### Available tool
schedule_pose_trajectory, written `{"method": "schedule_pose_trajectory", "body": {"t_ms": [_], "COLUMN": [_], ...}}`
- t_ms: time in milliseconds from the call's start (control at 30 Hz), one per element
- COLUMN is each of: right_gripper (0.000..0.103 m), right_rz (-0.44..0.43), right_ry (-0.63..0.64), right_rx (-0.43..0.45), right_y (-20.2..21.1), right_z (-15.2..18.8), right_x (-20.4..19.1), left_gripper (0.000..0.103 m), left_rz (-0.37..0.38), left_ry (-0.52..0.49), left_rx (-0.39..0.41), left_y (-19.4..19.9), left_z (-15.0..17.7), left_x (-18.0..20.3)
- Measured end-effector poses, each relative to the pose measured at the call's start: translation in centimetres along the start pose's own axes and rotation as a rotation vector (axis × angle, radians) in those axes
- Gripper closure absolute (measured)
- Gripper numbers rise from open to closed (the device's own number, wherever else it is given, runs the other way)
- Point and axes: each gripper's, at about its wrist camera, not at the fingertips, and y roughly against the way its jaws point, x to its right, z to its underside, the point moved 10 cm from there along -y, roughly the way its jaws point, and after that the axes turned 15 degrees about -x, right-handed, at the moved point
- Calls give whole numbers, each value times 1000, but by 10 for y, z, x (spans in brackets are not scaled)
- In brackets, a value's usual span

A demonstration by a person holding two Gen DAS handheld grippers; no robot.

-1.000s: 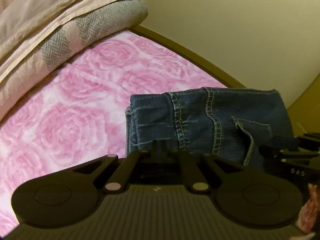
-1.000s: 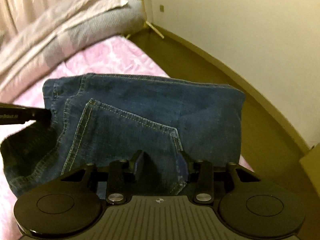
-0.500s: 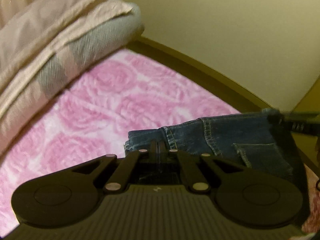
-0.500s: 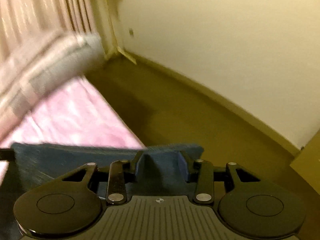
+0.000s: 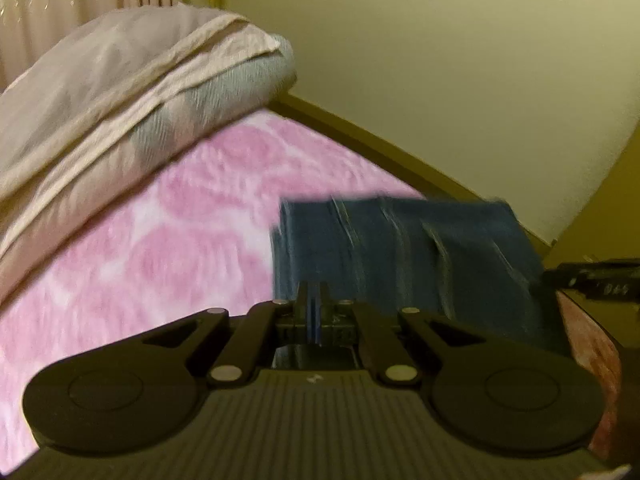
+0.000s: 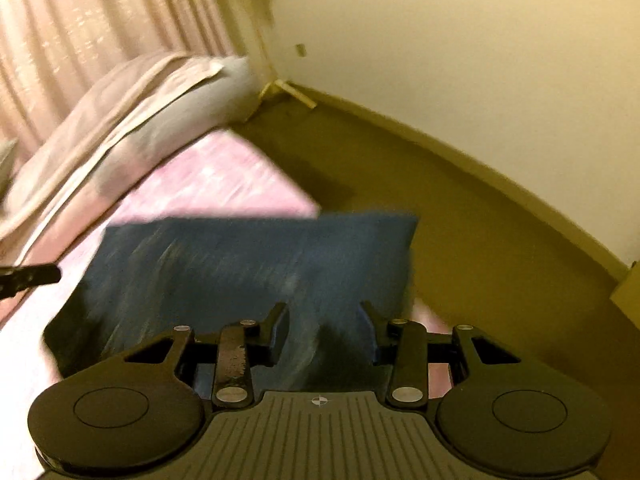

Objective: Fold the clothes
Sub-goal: 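Lower the folded jeans onto the bedspread and open both grippers, then lift both grippers away from the placed jeans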

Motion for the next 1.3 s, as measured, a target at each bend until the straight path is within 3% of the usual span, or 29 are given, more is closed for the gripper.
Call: {"method": "schedule_pose_trajectory", "body": {"t_ms": [100, 200, 367, 500, 600, 633, 667, 733, 1067, 1300], "right_gripper": [62, 62, 62, 62, 61, 57, 39, 23, 19, 15], "right_rz": [5, 34, 122, 82, 77, 79, 81, 85, 79, 62], "right_ry": [20, 39, 169, 116, 58, 37, 20, -11, -150, -199], "right_rx": [-40, -54, -70, -98, -128, -137, -137, -125, -96, -74], "right_y": [6, -6, -29, -14, 0, 6, 12, 28, 109, 170], "right_z": [41, 60, 65, 62, 72, 78, 81, 87, 121, 154], "right_x": [-16, -24, -37, -36, -35, -36, -38, -44, -86, -115], "left_gripper": [103, 103, 103, 102, 100, 100, 100, 98, 76, 74], "left_rz": [-17, -43, -80, -108, -117, -119, -122, -127, -149, -140], "left_ry": [5, 6, 40, 67, 75, 73, 72, 69, 56, 41], "left_rx": [-19, -35, -72, -106, -130, -130, -130, -129, -126, -95], "left_y": [-11, -24, -25, -20, 4, 14, 23, 43, 139, 208], "left_z": [15, 28, 29, 30, 40, 43, 47, 54, 90, 122], "left_x": [8, 15, 16, 17, 24, 26, 28, 33, 54, 62]}}
